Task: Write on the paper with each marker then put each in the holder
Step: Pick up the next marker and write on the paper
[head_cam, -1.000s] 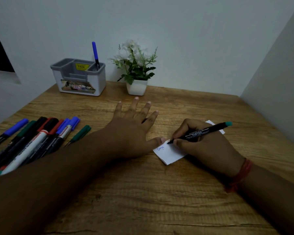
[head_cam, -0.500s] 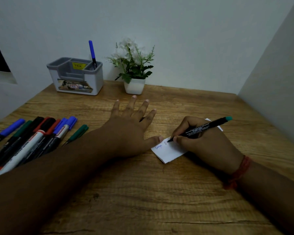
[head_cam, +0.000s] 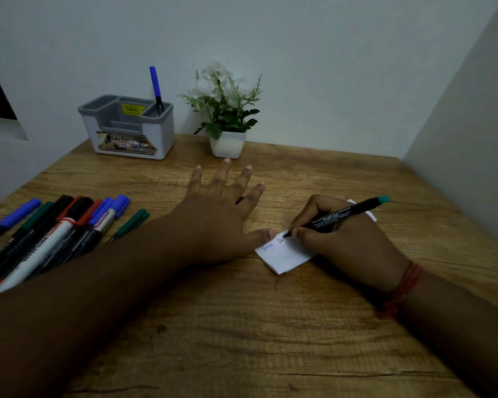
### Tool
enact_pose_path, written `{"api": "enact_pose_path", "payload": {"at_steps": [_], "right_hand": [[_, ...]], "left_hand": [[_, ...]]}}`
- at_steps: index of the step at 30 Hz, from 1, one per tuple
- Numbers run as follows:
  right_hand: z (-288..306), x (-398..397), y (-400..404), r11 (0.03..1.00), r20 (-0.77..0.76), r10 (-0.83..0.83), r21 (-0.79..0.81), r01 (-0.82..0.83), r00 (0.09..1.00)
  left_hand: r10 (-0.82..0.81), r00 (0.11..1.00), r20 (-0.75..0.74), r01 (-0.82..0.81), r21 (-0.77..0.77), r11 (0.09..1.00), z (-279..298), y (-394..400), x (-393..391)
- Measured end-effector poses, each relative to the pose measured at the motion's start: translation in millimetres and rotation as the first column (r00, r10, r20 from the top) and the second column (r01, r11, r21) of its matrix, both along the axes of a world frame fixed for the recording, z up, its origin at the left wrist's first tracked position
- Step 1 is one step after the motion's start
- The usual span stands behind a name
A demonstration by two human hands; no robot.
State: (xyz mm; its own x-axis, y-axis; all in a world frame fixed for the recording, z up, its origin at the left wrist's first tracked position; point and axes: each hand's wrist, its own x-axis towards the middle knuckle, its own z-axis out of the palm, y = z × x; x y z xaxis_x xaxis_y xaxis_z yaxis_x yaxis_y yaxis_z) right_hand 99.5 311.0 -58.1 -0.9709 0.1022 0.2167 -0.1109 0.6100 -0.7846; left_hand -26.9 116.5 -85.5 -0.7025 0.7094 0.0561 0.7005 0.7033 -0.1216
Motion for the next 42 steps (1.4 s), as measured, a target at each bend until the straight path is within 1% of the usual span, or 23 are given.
{"api": "enact_pose_path", "payload": {"at_steps": [10, 22, 26, 39, 42], "right_hand": [[-0.7, 0.6, -0.7, 1.0, -0.003, 0.001, -0.01, -0.001, 1.0], [0.5, 2.4, -2.0, 1.0, -0.015, -0.03, 0.002, 0.03, 0.999], [0.4, 1.5, -0.1, 0.999, -0.026, -0.037, -0.03, 0.037, 0.999], [0.4, -0.5, -0.3, 0.999, -0.008, -0.043, 0.005, 0.043, 0.999], [-0.6, -0.2, 2.2, 0.997, -0.033, -0.069, -0.046, 0.067, 0.997]], "left_hand": [[-0.001, 1.0, 0.005, 0.001, 0.012, 1.0, -0.1, 0.0, 0.6], [0.006, 1.0, 0.02, -0.006, -0.023, 1.0, 5.4, 0.0, 3.9], [0.008, 1.0, 0.019, -0.008, -0.026, 1.0, 5.7, 0.2, 3.6], [0.01, 1.0, 0.013, -0.009, -0.022, 1.0, 5.2, 0.4, 3.6], [0.001, 1.0, -0.005, -0.001, -0.011, 1.0, 4.9, 0.2, 3.1]]}}
